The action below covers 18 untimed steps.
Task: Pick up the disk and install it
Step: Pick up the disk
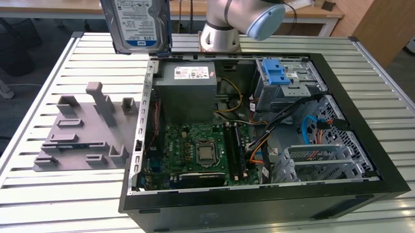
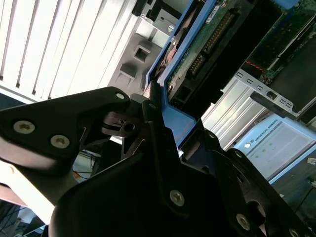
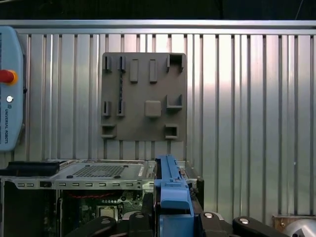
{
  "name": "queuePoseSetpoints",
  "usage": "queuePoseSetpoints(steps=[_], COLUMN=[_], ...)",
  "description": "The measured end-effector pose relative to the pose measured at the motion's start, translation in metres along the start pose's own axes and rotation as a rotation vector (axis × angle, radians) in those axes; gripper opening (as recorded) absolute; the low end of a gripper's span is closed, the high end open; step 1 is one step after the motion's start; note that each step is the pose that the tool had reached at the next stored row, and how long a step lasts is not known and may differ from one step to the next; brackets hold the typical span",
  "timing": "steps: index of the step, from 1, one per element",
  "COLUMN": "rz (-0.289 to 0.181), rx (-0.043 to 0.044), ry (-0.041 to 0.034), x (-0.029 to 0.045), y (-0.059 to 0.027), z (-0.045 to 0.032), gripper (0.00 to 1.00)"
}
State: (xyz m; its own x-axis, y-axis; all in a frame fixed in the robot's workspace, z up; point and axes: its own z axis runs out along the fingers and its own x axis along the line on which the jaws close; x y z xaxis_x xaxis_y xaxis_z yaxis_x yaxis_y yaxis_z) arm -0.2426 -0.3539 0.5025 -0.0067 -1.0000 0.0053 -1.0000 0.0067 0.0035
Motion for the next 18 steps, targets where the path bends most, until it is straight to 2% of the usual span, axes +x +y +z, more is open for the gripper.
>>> queuePoseSetpoints(steps=[10,11,18], rz=[0.000,0.000,0.000], rx=[0.0000,-0.0001,-0.0004], ry=[0.0000,0.0000,0.0001], x=[0.0084,0.0106,0.0134], y=[-0.0154,-0.0214,-0.0377], z=[0.0001,0.0001,0.0001], gripper=[0.36,0.36,0.36])
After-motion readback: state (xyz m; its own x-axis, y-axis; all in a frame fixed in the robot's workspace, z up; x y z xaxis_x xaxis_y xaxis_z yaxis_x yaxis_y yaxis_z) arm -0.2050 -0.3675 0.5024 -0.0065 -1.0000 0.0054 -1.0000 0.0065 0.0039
